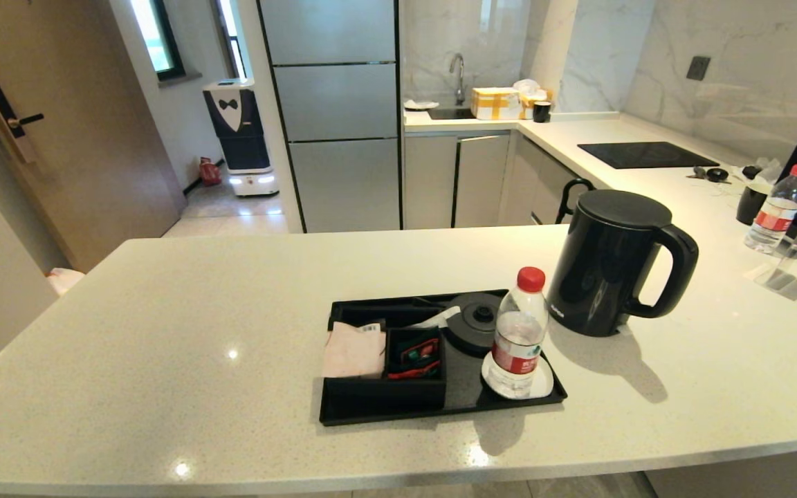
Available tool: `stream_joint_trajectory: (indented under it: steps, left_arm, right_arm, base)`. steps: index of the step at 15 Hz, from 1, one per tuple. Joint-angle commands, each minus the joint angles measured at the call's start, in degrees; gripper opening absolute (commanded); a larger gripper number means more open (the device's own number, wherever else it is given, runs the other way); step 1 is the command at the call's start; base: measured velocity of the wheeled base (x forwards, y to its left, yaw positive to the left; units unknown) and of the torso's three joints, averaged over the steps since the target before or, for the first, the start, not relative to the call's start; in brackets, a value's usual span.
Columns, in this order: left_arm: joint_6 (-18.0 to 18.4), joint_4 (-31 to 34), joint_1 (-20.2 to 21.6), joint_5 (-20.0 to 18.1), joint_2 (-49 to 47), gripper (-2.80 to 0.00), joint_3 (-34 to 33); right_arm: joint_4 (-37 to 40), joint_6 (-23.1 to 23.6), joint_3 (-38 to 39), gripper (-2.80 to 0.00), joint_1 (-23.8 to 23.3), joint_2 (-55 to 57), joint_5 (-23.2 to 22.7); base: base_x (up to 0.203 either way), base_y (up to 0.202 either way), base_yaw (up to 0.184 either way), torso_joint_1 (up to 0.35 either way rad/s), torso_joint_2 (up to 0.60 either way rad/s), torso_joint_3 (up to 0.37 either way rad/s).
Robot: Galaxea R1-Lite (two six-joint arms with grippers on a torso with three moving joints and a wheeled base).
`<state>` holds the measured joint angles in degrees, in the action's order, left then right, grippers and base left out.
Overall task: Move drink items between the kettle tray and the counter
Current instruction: Return the kettle to its original position
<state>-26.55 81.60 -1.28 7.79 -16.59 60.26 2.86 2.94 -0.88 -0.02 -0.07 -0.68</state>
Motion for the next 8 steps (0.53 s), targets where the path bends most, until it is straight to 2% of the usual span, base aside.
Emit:
stream_joint_trajectory:
  steps: [1, 2, 3, 4, 7, 8]
  left_arm:
    - [2.0, 0.2, 0.6, 0.2, 8.2, -2.80, -5.3]
    - [4.4, -1.1, 0.8, 0.3, 10.4, -2.80, -8.9]
    - [7.1, -6.9, 0.9, 0.4, 12.0, -2.80, -14.4]
    - [9.7, -16.8, 0.9, 0.5, 13.3, -2.80, -20.0]
    - [18.3, -55.5, 1.1, 0.3, 15.1, -2.80, -43.3]
    - [21.4, -70.4, 1.1, -0.3, 15.5, -2.80, -50.9]
  right_arm:
    - [0.0, 0.1, 0.0, -2.80, 0.0, 0.1, 0.0]
    - [0.0, 0.0, 0.0, -2.80, 0.0, 0.1, 0.0]
    - [0.0, 0.0, 0.0, -2.80, 0.0, 0.1, 0.0]
    - [0.0, 0.0, 0.0, -2.80, 0.0, 0.1, 0.0]
    - [0.0, 0.0, 0.0, -2.80, 0.0, 0.1, 0.0]
    - [0.0, 0.0, 0.0, -2.80, 0.0, 0.1, 0.0]
  base:
    - [0.000, 0.000, 0.000, 0.000, 0.00, 0.000]
    - [0.000, 0.000, 0.000, 0.000, 0.00, 0.000]
    - [0.000, 0.000, 0.000, 0.000, 0.00, 0.000]
    - [0.000, 0.000, 0.000, 0.000, 0.00, 0.000]
    - [0.000, 0.000, 0.000, 0.000, 0.00, 0.000]
    - [0.000, 0.000, 0.000, 0.000, 0.00, 0.000]
